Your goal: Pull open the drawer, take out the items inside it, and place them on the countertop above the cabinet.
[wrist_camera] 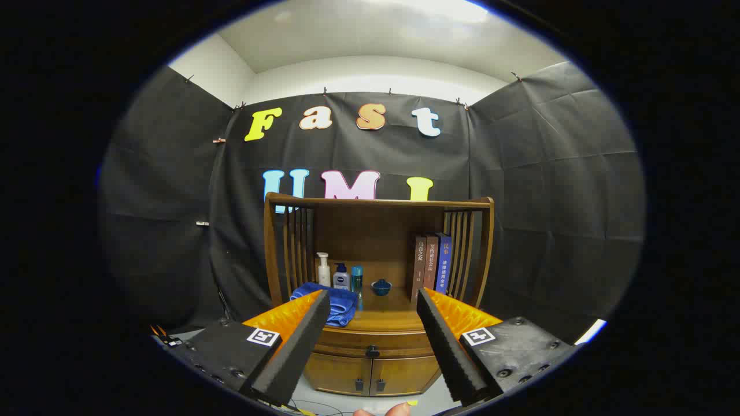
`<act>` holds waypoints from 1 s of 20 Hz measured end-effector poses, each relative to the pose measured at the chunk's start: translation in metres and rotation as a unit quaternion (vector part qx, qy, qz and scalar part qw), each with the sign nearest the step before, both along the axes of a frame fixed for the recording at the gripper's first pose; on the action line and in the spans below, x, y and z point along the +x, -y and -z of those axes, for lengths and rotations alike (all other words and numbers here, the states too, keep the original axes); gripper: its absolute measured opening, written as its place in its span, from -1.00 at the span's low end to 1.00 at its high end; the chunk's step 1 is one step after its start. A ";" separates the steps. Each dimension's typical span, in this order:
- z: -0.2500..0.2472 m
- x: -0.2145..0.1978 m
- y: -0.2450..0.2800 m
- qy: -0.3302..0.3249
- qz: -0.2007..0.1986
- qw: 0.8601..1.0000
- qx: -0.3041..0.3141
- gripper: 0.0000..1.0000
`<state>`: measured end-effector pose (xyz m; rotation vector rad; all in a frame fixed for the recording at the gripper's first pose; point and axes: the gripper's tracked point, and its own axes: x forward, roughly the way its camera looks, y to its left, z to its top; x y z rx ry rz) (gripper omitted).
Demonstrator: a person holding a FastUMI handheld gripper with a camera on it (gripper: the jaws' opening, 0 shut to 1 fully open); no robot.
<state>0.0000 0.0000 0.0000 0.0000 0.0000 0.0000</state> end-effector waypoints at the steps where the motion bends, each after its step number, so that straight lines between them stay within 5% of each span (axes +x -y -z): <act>1: 0.000 0.000 0.000 0.000 -0.001 1.000 0.000 0.98; 20: 0.007 0.001 -0.006 -0.006 -0.005 1.000 -0.004 0.98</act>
